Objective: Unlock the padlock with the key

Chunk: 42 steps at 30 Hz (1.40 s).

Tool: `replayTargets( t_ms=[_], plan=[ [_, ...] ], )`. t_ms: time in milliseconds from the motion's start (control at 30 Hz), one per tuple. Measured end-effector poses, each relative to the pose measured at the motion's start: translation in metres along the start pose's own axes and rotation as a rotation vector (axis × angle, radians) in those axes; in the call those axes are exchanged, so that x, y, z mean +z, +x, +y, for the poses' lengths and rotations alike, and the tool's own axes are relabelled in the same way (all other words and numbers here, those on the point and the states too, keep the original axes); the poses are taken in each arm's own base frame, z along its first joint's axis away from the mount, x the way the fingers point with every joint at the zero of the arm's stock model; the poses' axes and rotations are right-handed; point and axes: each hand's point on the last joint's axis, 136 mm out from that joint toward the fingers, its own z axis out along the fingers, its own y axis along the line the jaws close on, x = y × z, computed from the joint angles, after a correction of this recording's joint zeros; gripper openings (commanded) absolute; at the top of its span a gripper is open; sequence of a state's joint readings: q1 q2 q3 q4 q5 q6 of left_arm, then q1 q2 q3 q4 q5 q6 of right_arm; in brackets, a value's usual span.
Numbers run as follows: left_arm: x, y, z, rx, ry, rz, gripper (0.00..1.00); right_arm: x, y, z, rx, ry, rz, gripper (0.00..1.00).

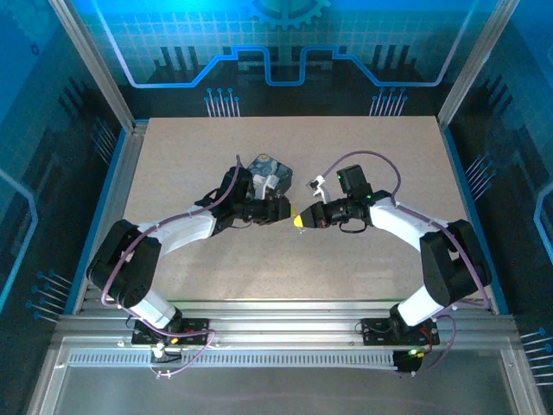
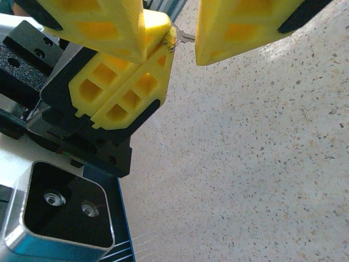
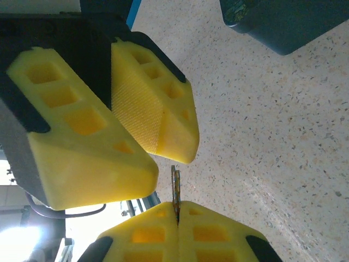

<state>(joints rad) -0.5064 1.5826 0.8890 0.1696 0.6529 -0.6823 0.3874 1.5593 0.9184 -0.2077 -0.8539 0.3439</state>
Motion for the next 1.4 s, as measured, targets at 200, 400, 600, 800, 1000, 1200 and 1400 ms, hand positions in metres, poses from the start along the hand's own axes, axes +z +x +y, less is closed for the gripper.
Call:
replayTargets(
  t_ms=[200,400,600,800,1000,1200,1400],
  plan=[
    [0.002,0.002,0.002,-0.006,0.001,0.01,0.23,0.0,0.0,0.0,0.0,0.0,0.001,0.0],
    [0.002,0.004,0.0,-0.022,0.011,0.021,0.1,0.001,0.0,-0.001,0.008,0.0,0.002,0.0],
    [0.003,0.004,0.003,-0.036,0.005,0.021,0.0,0.003,0.0,-0.004,0.027,-0.001,0.005,0.0],
    [0.003,0.002,0.005,-0.038,-0.005,0.011,0.0,0.006,-0.001,-0.006,0.035,-0.01,0.01,0.21],
    [0.003,0.0,0.008,-0.038,-0.023,-0.002,0.0,0.004,-0.006,-0.011,0.039,-0.005,-0.015,0.3],
    [0.003,-0.002,0.01,-0.039,-0.037,-0.016,0.0,0.001,0.001,-0.021,0.066,0.004,-0.028,0.32],
    [0.003,-0.004,0.013,-0.039,-0.049,-0.028,0.0,0.0,0.007,-0.018,0.064,-0.008,-0.037,0.29]
  ],
)
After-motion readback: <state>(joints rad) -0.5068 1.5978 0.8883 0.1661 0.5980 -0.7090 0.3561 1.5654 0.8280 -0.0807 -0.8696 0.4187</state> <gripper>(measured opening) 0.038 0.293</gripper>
